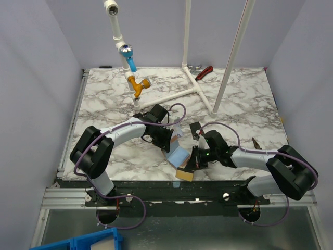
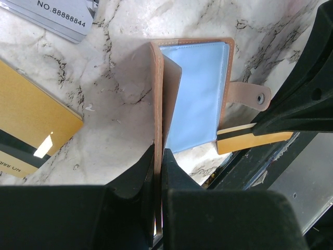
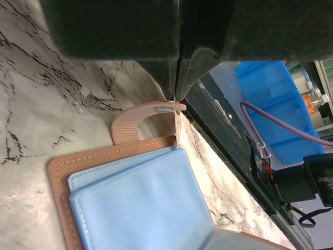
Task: Put the credit cards into the card holder
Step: Open the card holder at the center of the board.
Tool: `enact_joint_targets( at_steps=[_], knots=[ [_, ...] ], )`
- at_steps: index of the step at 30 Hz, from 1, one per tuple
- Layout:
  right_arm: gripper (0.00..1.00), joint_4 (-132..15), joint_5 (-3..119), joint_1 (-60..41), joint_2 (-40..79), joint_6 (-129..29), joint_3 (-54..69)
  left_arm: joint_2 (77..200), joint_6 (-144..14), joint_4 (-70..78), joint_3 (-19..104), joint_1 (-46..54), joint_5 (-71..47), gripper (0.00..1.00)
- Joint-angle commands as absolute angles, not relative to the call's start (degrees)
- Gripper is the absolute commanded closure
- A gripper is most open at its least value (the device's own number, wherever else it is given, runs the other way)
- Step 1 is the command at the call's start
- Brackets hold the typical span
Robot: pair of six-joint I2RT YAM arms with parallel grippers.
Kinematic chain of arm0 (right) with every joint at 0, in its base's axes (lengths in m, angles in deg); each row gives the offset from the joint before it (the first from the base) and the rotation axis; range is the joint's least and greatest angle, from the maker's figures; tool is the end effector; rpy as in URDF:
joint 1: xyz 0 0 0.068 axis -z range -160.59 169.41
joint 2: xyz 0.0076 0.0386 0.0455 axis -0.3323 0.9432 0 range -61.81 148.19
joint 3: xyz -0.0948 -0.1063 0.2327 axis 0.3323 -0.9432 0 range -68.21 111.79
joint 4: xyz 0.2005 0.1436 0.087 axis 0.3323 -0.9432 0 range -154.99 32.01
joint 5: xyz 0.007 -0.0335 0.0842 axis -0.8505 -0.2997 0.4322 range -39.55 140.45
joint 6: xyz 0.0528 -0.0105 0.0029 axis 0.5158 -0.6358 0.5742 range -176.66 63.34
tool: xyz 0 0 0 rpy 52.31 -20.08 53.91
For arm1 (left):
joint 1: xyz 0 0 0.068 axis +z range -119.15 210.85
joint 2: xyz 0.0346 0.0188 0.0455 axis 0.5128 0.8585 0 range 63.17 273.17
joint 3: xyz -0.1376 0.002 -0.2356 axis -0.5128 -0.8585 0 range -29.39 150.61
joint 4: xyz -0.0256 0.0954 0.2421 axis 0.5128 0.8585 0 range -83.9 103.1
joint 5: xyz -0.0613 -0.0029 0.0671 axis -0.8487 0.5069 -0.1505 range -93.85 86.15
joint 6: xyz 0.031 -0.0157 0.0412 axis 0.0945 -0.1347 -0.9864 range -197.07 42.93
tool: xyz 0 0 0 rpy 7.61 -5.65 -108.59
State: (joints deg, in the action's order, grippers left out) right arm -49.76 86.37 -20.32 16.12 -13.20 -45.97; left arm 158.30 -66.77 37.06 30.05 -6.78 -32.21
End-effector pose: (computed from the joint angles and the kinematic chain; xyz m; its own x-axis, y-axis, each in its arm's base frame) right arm 0.1574 0.1579 0.1274 -0.9772 -0.0878 -0.1934 -0.2073 0.5919 0.7789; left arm 0.2426 -0.2085 0.1855 -0.8381 0.4474 -0.3120 0.5453 0.6729 -0.4999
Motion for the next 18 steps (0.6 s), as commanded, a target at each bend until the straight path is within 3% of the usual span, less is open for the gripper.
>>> enact_joint_targets(
  at_steps=[1,18],
  knots=[
    [0.99,-48.41,87.63,-20.17,15.68,-13.06,-47.03,156.94,-67.48,36.68,29.57,-7.02,-33.76,0.98],
    [0.99,-47.00,86.69,-20.13,16.45,-12.48,-46.81,156.48,-67.58,36.30,29.25,-7.04,-34.02,0.98]
  ],
)
